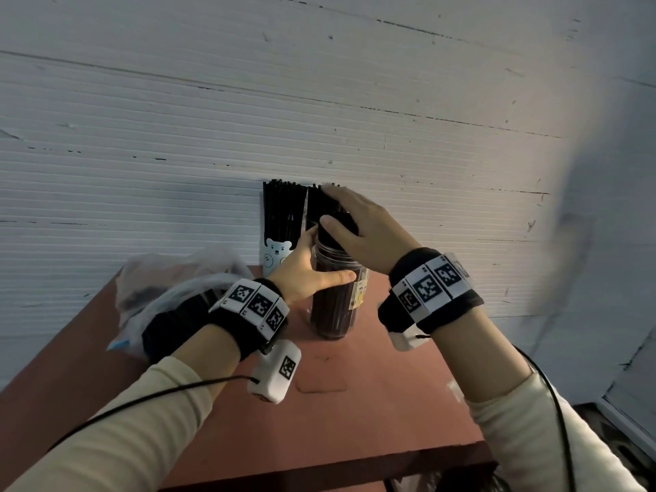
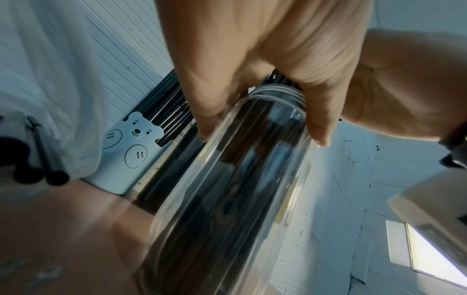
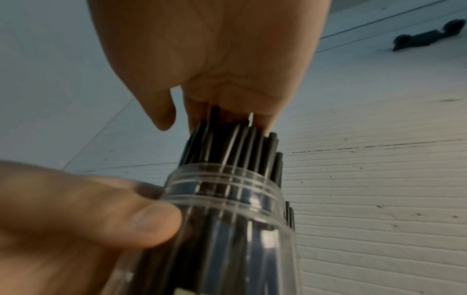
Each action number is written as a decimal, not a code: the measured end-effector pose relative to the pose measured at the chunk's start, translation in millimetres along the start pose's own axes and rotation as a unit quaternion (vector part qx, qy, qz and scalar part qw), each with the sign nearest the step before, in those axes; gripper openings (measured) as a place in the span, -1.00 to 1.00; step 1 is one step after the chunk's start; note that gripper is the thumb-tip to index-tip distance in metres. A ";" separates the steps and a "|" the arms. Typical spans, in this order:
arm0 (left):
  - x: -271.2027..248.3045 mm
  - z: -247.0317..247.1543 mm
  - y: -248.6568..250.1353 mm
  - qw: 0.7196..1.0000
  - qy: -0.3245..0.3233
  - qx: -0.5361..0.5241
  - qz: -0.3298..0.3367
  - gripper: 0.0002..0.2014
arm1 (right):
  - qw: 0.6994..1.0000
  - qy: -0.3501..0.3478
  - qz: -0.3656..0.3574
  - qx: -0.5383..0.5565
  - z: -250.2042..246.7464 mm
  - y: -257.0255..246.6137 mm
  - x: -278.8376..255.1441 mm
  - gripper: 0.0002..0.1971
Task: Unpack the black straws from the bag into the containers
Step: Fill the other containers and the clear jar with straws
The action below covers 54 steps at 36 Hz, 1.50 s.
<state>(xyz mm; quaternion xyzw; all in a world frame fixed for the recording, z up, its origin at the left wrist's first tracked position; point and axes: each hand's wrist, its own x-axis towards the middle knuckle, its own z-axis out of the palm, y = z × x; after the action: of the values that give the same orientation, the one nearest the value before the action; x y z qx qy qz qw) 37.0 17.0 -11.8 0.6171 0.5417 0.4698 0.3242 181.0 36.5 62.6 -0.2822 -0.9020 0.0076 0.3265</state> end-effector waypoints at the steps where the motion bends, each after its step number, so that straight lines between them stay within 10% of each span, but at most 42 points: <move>1: -2.3 -2.6 -0.4 1.000 -0.004 0.013 0.001 0.09 | 1.000 0.022 -0.007 0.005 -0.3 -3.3 -0.6 -0.50; 4: -14.3 -14.7 -0.5 0.998 0.000 0.070 0.011 0.18 | 0.997 0.074 -0.022 0.026 2.2 -13.1 -2.4 -0.49; 13: -69.4 -87.6 8.0 0.969 0.139 0.195 0.057 -0.76 | 0.991 0.079 -0.049 0.094 51.6 -62.1 -8.5 -0.57; 19: -104.5 -137.5 -4.5 0.954 0.154 0.257 0.034 -0.78 | 0.988 -0.113 -0.014 0.105 100.7 -90.7 -9.8 -0.60; 27: -122.5 -158.6 -23.3 0.962 0.011 0.267 -0.050 -0.72 | 0.934 -0.355 0.046 -0.021 142.6 -110.1 2.8 -0.50; 54: -108.8 -162.2 -30.9 0.950 0.080 0.293 -0.074 -0.51 | 0.923 -0.379 0.066 -0.022 164.1 -125.4 25.6 -0.45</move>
<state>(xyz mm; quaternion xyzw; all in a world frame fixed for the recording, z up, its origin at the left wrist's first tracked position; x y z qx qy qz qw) -122.2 -100.3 -8.2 0.6036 0.7236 0.3128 0.1190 4.4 -27.7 -26.7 -0.3242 -0.9377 0.1159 -0.0467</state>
